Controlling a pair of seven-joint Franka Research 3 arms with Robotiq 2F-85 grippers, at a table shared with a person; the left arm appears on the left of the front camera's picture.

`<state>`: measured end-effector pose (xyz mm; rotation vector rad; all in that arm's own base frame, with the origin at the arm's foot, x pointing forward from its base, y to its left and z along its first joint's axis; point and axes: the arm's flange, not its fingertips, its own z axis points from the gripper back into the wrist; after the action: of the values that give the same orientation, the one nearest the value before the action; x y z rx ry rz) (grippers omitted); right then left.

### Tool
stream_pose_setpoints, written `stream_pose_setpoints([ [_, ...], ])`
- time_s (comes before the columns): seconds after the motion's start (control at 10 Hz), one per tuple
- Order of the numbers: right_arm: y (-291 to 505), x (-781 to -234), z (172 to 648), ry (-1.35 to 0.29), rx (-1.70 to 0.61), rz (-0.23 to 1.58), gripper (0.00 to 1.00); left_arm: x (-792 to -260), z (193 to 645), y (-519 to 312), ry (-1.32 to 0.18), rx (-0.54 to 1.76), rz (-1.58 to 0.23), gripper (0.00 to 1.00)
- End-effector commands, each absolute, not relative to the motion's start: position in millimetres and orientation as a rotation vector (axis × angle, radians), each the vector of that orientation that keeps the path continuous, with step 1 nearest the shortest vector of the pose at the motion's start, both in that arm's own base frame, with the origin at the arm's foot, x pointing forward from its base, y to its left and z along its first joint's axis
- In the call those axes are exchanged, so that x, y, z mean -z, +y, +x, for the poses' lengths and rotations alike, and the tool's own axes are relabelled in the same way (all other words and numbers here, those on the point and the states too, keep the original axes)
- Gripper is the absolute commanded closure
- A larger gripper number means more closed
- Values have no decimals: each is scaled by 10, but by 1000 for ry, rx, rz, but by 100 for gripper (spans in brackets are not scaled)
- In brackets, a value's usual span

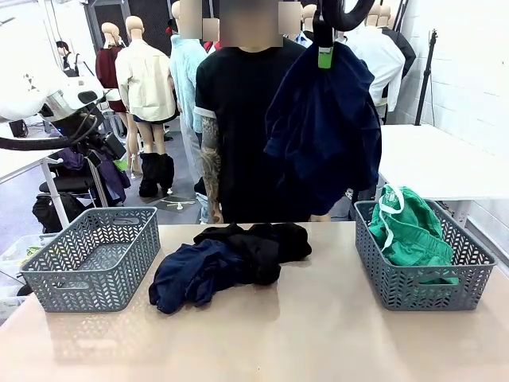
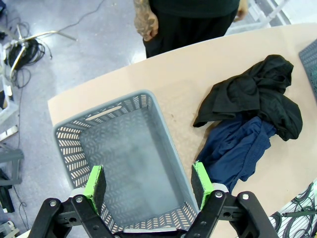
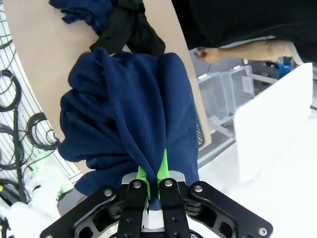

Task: Sort the tops and bottoms.
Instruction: Sort the clothes according to human instructions.

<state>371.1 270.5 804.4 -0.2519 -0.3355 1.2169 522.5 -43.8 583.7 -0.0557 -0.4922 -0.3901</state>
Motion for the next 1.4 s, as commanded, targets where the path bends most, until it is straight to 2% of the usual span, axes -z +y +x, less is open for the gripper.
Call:
stream_pose_setpoints([
  [0.0, 2652, -7991, 3695, -361, -1231, -265, 100, -5862, 5233, -429, -486, 372, -56, 11],
  [1.3, 2652, -7991, 3695, -361, -1231, -265, 100, -5862, 5233, -429, -486, 372, -56, 11],
])
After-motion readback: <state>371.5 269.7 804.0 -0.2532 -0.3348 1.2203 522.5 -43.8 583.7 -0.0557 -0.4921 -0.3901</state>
